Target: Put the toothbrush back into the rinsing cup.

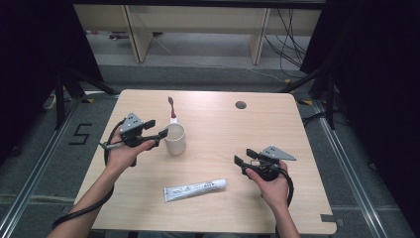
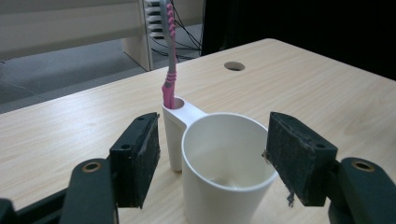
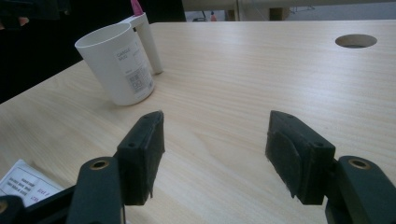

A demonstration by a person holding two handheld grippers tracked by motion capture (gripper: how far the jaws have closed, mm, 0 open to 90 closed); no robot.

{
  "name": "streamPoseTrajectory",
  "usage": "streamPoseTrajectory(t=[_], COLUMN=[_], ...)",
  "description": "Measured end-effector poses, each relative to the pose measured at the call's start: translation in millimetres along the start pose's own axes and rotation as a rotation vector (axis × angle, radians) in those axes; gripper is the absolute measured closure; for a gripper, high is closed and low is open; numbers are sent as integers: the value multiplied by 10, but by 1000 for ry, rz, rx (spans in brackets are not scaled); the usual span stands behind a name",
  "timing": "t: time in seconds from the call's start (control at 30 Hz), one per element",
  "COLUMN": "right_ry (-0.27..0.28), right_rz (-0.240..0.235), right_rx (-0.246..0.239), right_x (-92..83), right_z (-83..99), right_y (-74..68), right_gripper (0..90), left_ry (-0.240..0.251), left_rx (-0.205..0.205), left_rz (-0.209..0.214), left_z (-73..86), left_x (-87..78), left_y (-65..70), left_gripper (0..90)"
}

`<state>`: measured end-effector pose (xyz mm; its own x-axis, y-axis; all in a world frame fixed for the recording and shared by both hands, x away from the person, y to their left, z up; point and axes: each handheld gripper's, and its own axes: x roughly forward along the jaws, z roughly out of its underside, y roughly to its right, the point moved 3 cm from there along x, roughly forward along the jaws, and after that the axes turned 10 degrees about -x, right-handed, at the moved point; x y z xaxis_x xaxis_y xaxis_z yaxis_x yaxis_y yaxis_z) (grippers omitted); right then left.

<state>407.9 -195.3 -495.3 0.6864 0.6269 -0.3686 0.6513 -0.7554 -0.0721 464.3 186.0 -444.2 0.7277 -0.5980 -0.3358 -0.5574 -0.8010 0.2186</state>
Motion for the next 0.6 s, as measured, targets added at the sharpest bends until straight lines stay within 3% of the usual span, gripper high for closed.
streamPoseTrajectory(t=[0.2, 0.3, 0.33, 0.37, 0.6], right_ry=[-11, -21, -31, -28, -38], right_rz=[0, 1, 8, 16, 10], right_rx=[-3, 7, 25, 3, 10], right_x=[-5, -7, -21, -19, -21], right_z=[3, 12, 11, 12, 16], right_y=[16, 15, 5, 27, 29], right_gripper=[378, 378, 377, 377, 375], left_ry=[-27, -49, -58, -66, -115], left_rx=[16, 18, 27, 33, 70], left_rz=[14, 43, 43, 47, 92], left_z=[5, 25, 35, 46, 88], left_x=[-112, -157, -175, -188, -260], left_y=[80, 129, 140, 155, 283], left_gripper=[342, 341, 343, 343, 352])
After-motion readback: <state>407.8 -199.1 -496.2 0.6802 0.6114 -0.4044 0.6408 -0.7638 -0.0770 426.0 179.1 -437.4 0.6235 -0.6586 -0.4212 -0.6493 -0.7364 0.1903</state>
